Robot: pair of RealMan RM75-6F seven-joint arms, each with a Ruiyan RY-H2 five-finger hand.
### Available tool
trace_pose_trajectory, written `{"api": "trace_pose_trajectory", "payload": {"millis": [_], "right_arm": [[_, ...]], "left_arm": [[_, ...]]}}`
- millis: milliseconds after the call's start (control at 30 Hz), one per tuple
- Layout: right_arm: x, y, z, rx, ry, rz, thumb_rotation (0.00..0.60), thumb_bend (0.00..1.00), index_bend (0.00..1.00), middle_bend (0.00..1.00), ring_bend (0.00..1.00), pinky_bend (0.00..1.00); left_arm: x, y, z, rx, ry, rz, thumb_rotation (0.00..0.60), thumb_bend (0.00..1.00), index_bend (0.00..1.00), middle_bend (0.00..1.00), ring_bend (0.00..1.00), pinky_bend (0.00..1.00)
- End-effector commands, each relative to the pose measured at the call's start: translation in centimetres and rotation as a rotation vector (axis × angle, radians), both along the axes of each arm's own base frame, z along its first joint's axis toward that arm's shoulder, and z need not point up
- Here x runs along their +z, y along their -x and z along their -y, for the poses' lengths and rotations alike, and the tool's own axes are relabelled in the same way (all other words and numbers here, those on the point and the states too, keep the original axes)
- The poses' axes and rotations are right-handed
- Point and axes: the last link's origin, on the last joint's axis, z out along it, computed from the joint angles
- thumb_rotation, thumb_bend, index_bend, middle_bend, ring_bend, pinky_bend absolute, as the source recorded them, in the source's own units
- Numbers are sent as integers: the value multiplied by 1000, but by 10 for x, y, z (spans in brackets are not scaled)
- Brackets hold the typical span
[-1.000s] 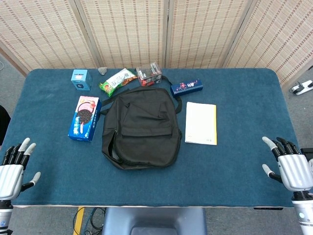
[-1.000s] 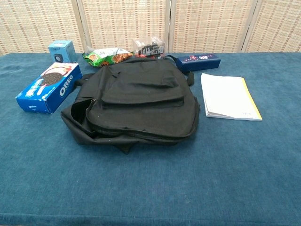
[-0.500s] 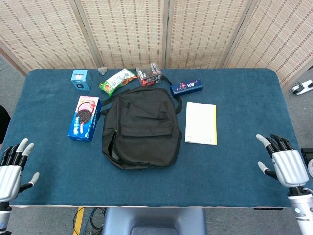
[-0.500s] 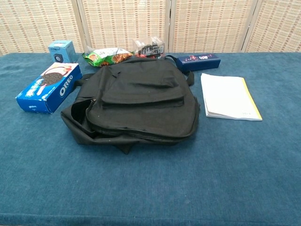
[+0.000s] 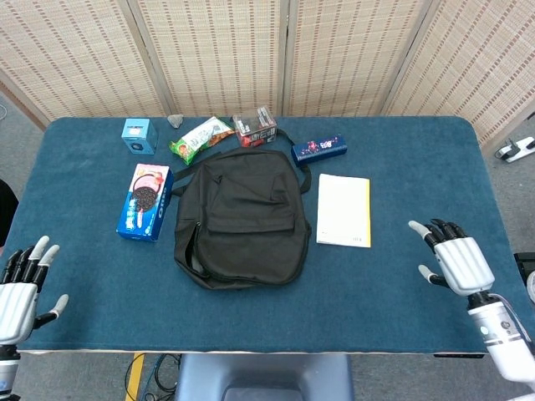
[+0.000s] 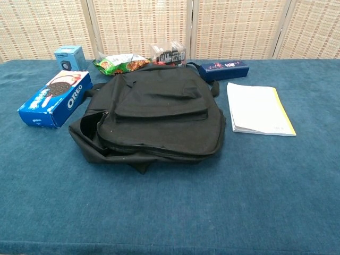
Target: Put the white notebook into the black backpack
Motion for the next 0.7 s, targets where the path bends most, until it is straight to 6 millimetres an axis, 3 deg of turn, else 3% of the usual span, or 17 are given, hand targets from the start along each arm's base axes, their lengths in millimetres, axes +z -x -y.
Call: {"api": "trace_pose_trajectory", "payload": {"millis": [33, 433, 700], "right_arm": [[-18, -1, 24, 13, -51, 7, 600, 204, 165, 257, 151, 201], [-61, 4, 82, 68, -124, -41, 600, 4, 164, 256, 144, 188], [-82, 5, 109, 153, -163, -97, 600, 0, 165, 225, 92, 109]], "left_arm": [[0, 0, 1, 1, 0, 0, 600, 297, 0, 0, 0, 0], [0, 0, 4, 13, -4, -2, 600, 297, 0, 0, 0, 0], [1, -2, 4, 13, -8, -4, 600, 297, 0, 0, 0, 0]]}}
